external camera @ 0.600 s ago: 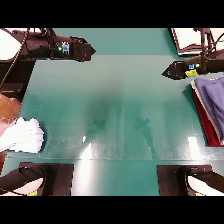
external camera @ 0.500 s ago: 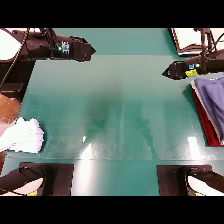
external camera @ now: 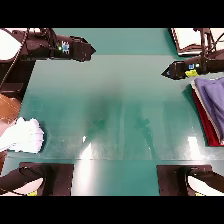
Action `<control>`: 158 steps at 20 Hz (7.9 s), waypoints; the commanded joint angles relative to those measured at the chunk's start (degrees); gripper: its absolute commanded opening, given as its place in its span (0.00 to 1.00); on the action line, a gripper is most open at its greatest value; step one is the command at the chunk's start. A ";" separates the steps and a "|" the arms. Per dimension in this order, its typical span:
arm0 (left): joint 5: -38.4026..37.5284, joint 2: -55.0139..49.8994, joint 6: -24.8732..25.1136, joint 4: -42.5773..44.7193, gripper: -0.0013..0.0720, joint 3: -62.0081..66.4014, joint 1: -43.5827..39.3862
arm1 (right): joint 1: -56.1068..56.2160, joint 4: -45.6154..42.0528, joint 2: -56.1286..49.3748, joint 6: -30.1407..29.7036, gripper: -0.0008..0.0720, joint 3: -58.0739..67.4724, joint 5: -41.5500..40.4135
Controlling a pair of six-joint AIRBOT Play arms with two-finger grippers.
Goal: Fold the shirts.
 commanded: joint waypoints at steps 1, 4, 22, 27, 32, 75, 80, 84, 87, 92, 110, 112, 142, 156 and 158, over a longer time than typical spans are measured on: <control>2.21 -0.02 0.04 -0.11 0.05 0.02 0.02 | 0.00 0.04 -0.02 0.04 0.03 0.04 0.66; 0.68 1.40 0.26 1.07 0.05 0.61 1.90 | 0.00 0.04 -0.02 0.04 0.03 0.04 0.68; -23.89 20.48 -2.78 33.81 0.85 -46.40 32.63 | 0.00 0.09 -0.02 0.04 0.03 0.02 2.62; -20.52 20.46 -7.76 36.35 0.85 -53.35 32.63 | 0.00 0.07 -0.02 0.04 0.03 0.02 2.58; -23.63 20.57 -9.46 36.04 0.05 -48.35 32.61 | -0.02 0.04 0.11 0.04 0.03 0.04 2.54; -7.91 -12.07 -9.01 -0.15 0.71 -25.49 8.09 | -14.16 0.48 17.05 0.07 0.03 0.02 -3.45; 2.29 -12.26 -4.48 -12.31 0.70 -33.20 5.16 | -14.16 0.48 17.03 0.07 0.03 0.02 -3.45; 7.10 -14.10 -5.18 -12.22 0.70 -33.20 0.26 | -14.16 0.50 17.07 0.07 0.03 0.04 -2.97; 5.84 -14.45 -6.45 -11.89 0.38 -32.74 0.61 | -14.16 0.44 17.05 0.07 0.03 0.04 -0.83; 0.66 -10.75 -5.75 -8.52 0.05 -27.23 7.10 | -14.21 -3.23 17.05 0.07 0.03 -1.62 6.01; -2.10 -2.71 -2.93 1.68 0.05 -23.98 11.45 | -14.69 8.22 -0.92 -2.05 0.61 -43.01 -14.21; -3.13 -2.71 -2.93 2.32 0.05 -23.98 11.45 | -11.41 10.23 -5.77 -2.05 0.61 -40.35 -16.90; -8.63 30.80 -3.65 16.63 0.05 18.56 11.45 | -37.86 4.50 17.84 -2.97 0.03 32.50 7.87; -4.44 -6.01 -4.50 23.23 0.05 -13.14 11.47 | -13.07 -8.59 -20.09 0.50 0.03 14.82 6.21; 0.33 -11.21 -4.50 23.39 0.06 -13.14 11.47 | -12.72 -8.17 -25.07 0.50 0.03 17.92 4.90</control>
